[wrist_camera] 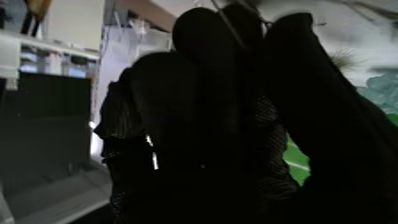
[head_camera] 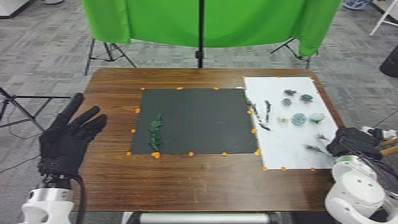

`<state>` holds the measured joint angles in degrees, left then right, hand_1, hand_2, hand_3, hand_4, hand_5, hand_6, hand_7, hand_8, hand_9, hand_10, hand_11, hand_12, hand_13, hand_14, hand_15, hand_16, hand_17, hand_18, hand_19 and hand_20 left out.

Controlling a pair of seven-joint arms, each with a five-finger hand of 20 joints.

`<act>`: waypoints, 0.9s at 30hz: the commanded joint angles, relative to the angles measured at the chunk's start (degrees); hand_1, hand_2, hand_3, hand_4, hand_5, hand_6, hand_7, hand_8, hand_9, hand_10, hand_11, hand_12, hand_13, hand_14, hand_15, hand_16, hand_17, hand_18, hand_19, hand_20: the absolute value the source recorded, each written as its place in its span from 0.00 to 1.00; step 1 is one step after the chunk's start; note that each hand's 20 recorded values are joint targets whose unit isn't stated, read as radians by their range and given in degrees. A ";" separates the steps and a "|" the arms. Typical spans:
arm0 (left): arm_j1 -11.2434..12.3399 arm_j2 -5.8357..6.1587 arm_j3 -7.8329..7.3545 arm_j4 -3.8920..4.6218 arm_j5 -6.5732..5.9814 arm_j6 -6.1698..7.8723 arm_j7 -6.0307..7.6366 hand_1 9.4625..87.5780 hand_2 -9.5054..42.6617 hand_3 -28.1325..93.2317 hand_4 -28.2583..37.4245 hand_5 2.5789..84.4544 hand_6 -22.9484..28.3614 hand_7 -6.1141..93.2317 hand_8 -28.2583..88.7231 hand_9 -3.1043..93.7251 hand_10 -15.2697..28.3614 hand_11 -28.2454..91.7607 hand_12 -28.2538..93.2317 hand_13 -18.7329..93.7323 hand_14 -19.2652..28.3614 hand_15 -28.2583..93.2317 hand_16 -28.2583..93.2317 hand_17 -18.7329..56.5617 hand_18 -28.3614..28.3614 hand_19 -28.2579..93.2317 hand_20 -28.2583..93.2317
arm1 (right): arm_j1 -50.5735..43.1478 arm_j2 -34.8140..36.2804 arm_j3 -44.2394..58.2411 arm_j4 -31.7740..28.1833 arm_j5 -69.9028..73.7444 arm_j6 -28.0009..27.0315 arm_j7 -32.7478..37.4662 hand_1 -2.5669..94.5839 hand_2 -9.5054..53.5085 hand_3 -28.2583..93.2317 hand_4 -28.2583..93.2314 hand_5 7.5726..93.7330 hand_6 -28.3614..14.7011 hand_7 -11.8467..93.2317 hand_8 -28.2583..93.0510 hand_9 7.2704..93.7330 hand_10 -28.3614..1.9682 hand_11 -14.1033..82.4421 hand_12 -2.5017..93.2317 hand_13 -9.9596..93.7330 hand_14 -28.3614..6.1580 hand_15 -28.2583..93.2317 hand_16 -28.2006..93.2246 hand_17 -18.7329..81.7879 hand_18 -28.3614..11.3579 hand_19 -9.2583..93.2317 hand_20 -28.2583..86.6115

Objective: Arrange flowers

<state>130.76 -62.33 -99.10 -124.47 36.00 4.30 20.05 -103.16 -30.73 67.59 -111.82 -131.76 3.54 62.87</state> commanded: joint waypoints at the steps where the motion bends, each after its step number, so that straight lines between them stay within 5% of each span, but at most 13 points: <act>1: 1.27 -0.33 -0.76 -0.41 -0.15 0.61 -0.07 0.16 0.29 0.86 0.00 0.38 0.51 0.18 0.15 0.36 0.78 0.41 0.34 0.38 1.00 0.62 0.19 0.17 1.00 0.57 0.57 | 1.43 -0.25 -1.09 -4.65 -3.50 0.94 0.32 0.58 0.00 0.79 0.00 0.92 0.66 0.29 0.26 0.94 0.57 0.57 0.25 0.83 0.58 0.83 0.39 0.56 0.14 0.99 0.54; 10: 2.26 -0.09 -1.45 -1.03 -0.05 0.98 -0.67 0.16 0.29 0.86 0.00 0.38 0.51 0.18 0.15 0.36 0.78 0.41 0.34 0.38 1.00 0.62 0.19 0.17 1.00 0.57 0.57 | 19.49 -4.52 -14.96 -11.20 4.11 5.40 -6.94 0.58 0.00 0.81 0.00 0.94 0.64 0.28 0.27 0.95 0.57 0.57 0.25 0.85 0.57 0.84 0.40 0.57 0.13 1.00 0.55; 17: 2.34 0.18 -1.30 -1.28 0.00 1.17 -0.74 0.16 0.30 0.86 0.00 0.38 0.51 0.18 0.15 0.36 0.79 0.41 0.34 0.38 1.00 0.62 0.19 0.17 1.00 0.57 0.57 | 40.57 -17.38 -36.25 -4.25 3.30 2.65 -8.41 0.56 0.00 0.80 0.00 0.96 0.64 0.28 0.28 0.97 0.57 0.59 0.24 0.86 0.56 0.84 0.40 0.59 0.11 1.00 0.58; 27: 1.33 0.04 -1.59 -1.41 0.50 1.07 -2.74 0.17 0.30 0.86 0.00 0.37 0.51 0.18 0.15 0.36 0.79 0.41 0.34 0.38 1.00 0.62 0.19 0.17 1.00 0.57 0.57 | 54.45 -29.72 -52.82 7.85 -2.43 -5.28 -9.12 0.54 0.00 0.81 0.00 1.00 0.64 0.29 0.29 1.00 0.57 0.62 0.25 0.89 0.54 0.86 0.41 0.61 0.09 1.00 0.64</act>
<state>132.18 -61.95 -100.31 -125.54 36.03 4.97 19.18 -58.68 -51.34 20.87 -108.29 -130.07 4.27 54.92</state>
